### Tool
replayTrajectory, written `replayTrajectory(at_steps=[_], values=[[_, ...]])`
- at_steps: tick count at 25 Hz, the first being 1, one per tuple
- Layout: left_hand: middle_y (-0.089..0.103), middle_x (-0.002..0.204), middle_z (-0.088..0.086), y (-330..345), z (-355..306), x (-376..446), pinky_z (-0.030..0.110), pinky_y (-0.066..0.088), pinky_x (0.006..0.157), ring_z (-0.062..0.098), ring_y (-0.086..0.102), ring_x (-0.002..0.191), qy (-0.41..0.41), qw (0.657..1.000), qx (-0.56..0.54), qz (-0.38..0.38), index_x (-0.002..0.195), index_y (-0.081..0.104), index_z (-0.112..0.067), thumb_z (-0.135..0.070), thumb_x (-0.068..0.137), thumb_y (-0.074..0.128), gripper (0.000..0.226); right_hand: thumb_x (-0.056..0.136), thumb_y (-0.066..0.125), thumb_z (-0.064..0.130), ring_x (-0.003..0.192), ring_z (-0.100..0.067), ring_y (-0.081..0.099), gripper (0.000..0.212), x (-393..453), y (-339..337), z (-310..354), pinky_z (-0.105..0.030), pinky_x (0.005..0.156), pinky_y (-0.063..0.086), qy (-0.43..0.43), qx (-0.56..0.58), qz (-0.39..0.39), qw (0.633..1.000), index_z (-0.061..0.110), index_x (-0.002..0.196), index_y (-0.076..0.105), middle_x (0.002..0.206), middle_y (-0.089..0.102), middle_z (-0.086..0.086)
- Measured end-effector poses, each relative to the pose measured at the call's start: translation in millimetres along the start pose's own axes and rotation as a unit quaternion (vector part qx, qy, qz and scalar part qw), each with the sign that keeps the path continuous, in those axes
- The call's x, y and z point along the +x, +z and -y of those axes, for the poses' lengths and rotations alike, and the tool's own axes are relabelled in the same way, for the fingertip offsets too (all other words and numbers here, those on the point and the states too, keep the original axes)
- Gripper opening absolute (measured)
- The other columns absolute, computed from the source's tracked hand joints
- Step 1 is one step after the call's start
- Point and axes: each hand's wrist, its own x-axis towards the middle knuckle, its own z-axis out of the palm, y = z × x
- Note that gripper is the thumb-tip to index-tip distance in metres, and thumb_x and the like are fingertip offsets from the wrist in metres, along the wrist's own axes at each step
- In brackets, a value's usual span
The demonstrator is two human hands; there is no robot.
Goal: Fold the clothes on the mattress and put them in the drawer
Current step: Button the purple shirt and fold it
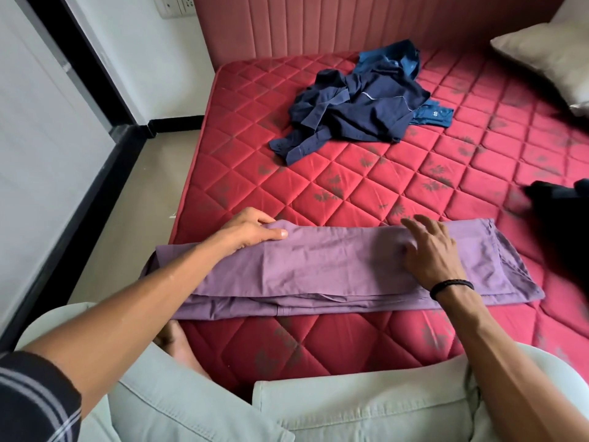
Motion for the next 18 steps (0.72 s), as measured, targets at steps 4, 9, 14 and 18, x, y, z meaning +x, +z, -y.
replayTrajectory(at_steps=[4, 9, 14, 18], values=[[0.05, 0.069, -0.001, -11, 6, -9, 0.032, 0.035, 0.065, 0.015, 0.046, 0.066, -0.005, 0.997, 0.068, 0.045, 0.079, 0.073, -0.012, -0.076, 0.08, 0.066, 0.064, 0.093, 0.047, 0.024, 0.13, -0.036, 0.051, 0.05, -3, 8, 8, -0.063, 0.103, 0.037, -0.044, -0.049, 0.049, 0.997, 0.026, 0.141, 0.06, 0.14, 0.06, -0.007], [0.043, 0.059, -0.001, -5, 6, -20, 0.032, 0.031, 0.059, 0.018, 0.042, 0.056, -0.084, 0.988, 0.116, 0.054, 0.057, 0.038, -0.023, -0.072, 0.091, 0.056, 0.063, 0.1, 0.05, 0.028, 0.122, -0.038, 0.049, 0.034, 0, 10, 6, -0.056, 0.102, 0.034, -0.011, -0.088, 0.074, 0.993, 0.028, 0.133, 0.061, 0.129, 0.056, -0.009], [0.064, 0.067, 0.004, 18, 16, -30, 0.038, 0.048, 0.065, 0.035, 0.066, 0.075, -0.02, 0.971, 0.209, -0.116, 0.062, 0.055, -0.013, -0.071, 0.088, 0.06, 0.064, 0.096, 0.056, 0.023, 0.117, -0.041, 0.05, 0.026, 3, 12, -1, -0.059, 0.099, 0.035, 0.005, -0.074, 0.022, 0.997, 0.02, 0.12, 0.065, 0.123, 0.056, -0.013], [0.068, 0.094, 0.006, 35, 22, -44, 0.042, 0.046, 0.075, 0.037, 0.065, 0.096, 0.014, 0.944, 0.241, -0.227, 0.082, 0.055, -0.024, -0.066, 0.088, 0.064, 0.043, 0.1, 0.052, 0.034, 0.128, -0.038, 0.047, 0.039, 1, 23, -4, -0.061, 0.108, 0.031, 0.043, -0.063, 0.035, 0.996, 0.025, 0.138, 0.053, 0.138, 0.053, -0.011]])
